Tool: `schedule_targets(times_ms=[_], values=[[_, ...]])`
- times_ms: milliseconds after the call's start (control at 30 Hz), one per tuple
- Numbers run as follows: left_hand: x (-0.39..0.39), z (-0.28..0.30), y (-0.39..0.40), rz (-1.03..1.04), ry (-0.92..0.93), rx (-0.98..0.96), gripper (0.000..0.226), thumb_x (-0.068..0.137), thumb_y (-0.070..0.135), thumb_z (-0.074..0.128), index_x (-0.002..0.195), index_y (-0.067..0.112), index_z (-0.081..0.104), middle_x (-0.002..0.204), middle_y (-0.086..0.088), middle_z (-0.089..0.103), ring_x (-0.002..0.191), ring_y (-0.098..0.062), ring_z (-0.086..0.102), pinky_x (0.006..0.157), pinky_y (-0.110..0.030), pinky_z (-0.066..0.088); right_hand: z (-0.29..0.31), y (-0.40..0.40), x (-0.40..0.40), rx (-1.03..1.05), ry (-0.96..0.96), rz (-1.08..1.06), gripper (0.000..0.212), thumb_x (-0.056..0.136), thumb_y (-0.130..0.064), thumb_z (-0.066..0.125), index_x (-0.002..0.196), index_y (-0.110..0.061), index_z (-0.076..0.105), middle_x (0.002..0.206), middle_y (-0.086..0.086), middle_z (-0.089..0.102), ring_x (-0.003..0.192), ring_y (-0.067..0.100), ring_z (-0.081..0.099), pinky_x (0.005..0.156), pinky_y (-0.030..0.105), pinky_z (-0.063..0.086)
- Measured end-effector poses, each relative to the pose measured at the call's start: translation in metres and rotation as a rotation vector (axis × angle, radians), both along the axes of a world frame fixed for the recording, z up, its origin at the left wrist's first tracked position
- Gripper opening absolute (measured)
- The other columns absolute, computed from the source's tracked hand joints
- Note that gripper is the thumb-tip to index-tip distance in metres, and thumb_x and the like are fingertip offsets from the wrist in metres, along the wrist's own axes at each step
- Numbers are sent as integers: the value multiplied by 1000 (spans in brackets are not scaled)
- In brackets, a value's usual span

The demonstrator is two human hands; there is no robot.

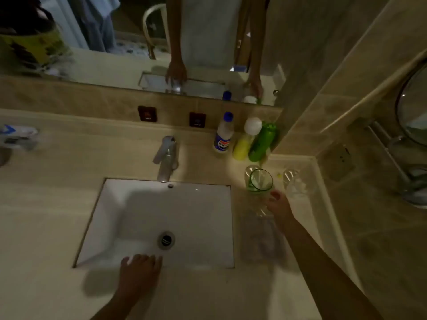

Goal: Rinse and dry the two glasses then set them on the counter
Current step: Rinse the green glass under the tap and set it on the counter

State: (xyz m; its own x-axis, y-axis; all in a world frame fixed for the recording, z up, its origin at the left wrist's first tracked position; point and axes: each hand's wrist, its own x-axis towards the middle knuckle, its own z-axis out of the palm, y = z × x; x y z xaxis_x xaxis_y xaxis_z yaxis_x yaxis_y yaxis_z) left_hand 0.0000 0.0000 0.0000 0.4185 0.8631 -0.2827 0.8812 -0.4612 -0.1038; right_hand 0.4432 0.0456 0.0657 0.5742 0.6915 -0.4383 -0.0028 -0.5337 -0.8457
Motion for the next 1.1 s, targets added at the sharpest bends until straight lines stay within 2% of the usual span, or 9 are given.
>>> schedule_targets(times_ms=[67, 167, 267, 367, 567, 700, 833, 900, 1100], values=[[8, 3, -2, -76, 93, -198, 39, 103, 35, 39, 142, 33, 47, 129, -1, 62, 119, -27, 59, 100, -46, 38, -6, 11, 2, 17, -10, 29, 41, 73, 8, 77, 109, -2, 60, 89, 8, 64, 68, 12, 63, 51, 14, 50], [11, 11, 6, -55, 142, -321, 46, 107, 36, 29, 151, 27, 34, 143, -6, 52, 127, -29, 54, 101, -42, 40, -11, 26, -3, 81, -88, -15, 51, 68, -3, 83, 115, -4, 62, 107, 16, 69, 82, 14, 69, 65, 27, 57], [9, 8, 5, -7, 136, -344, 35, 94, 39, 53, 127, 30, 63, 110, -7, 71, 93, -30, 69, 78, -43, 49, 2, 30, -19, 162, -135, -52, 65, 71, -3, 84, 126, -11, 51, 111, 3, 64, 91, 15, 63, 70, 21, 55], [4, -19, 4, 2, 71, -323, 39, 42, 43, 94, 73, 26, 76, 54, 0, 62, 40, -24, 57, 44, -34, 45, -1, 36, -25, 251, -135, -135, 66, 75, 6, 79, 132, -5, 47, 117, 12, 61, 103, 29, 62, 76, 25, 55], [-1, -1, 2, -36, 127, -241, 39, 72, 41, 82, 103, 19, 73, 84, -6, 73, 70, -30, 70, 66, -42, 52, -12, 35, -27, 148, -67, -181, 88, 55, 2, 89, 131, -15, 48, 126, 14, 60, 112, 36, 61, 85, 52, 57], [-10, -29, -5, 57, 27, -283, 17, 56, 37, 76, 68, 25, 74, 51, 4, 62, 39, -21, 59, 46, -32, 46, 3, 23, -40, 142, -123, -144, 85, 54, -4, 92, 127, -17, 51, 122, 8, 62, 110, 28, 62, 88, 51, 56], [-8, 0, -3, 96, -4, -373, 38, 93, 35, 38, 92, 30, 76, 83, 2, 77, 74, -23, 73, 72, -40, 51, 22, -2, -69, 152, -174, -1, 80, 60, -1, 90, 129, -7, 50, 120, 6, 60, 108, 24, 58, 80, 26, 51], [-6, 13, 2, 192, -89, -401, 42, 105, 37, 28, 119, 24, 66, 119, -2, 72, 110, -24, 67, 96, -39, 41, 22, -18, -87, 123, -127, 65, 92, 56, -12, 93, 136, -9, 48, 127, 8, 60, 112, 25, 58, 87, 33, 52], [-1, 22, 33, 538, -455, -715, 31, 104, 27, 46, 125, 14, 64, 133, -6, 65, 118, -21, 60, 94, -26, 43, 25, -38, -145, 1, 256, 300, 86, 47, -18, 97, 123, -27, 56, 121, 11, 61, 108, 27, 63, 84, 43, 59]])
